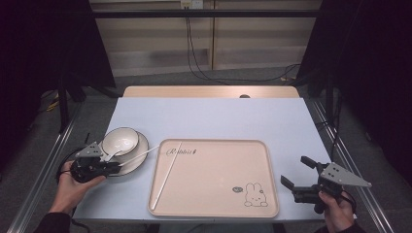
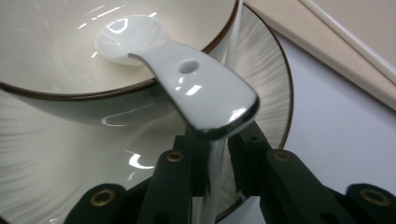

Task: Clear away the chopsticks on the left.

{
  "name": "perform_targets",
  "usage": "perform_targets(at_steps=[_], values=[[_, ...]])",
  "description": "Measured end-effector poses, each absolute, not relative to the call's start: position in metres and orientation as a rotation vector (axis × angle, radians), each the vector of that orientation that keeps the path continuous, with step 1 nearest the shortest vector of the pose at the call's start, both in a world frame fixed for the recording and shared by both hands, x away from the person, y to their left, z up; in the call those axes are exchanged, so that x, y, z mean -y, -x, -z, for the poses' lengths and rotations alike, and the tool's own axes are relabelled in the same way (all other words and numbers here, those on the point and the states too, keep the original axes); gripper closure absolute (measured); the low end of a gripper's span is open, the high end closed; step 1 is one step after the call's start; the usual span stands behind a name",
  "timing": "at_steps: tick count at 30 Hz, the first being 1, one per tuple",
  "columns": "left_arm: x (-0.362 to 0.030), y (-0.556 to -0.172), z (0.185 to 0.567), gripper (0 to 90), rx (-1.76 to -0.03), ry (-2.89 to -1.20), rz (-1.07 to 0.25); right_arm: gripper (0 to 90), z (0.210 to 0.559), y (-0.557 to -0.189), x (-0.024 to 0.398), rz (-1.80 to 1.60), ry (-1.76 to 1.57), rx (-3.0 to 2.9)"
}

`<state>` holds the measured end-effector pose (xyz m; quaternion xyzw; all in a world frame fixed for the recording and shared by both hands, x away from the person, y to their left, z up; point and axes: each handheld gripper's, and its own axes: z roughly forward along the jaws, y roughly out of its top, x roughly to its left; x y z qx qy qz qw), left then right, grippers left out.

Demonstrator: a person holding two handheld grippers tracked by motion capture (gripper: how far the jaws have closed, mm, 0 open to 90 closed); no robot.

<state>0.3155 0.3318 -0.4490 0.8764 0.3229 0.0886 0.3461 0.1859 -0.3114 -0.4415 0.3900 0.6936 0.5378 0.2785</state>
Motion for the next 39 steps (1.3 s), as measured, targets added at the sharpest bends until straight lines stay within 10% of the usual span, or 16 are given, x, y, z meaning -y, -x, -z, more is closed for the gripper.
perform_targets(at_steps=[39], values=[[-0.315,-0.269,0.424,84.7,-0.992,-2.026,-0.232,0.3,0.441,-0.185,0.311,-1.453,-1.055,-1.846]])
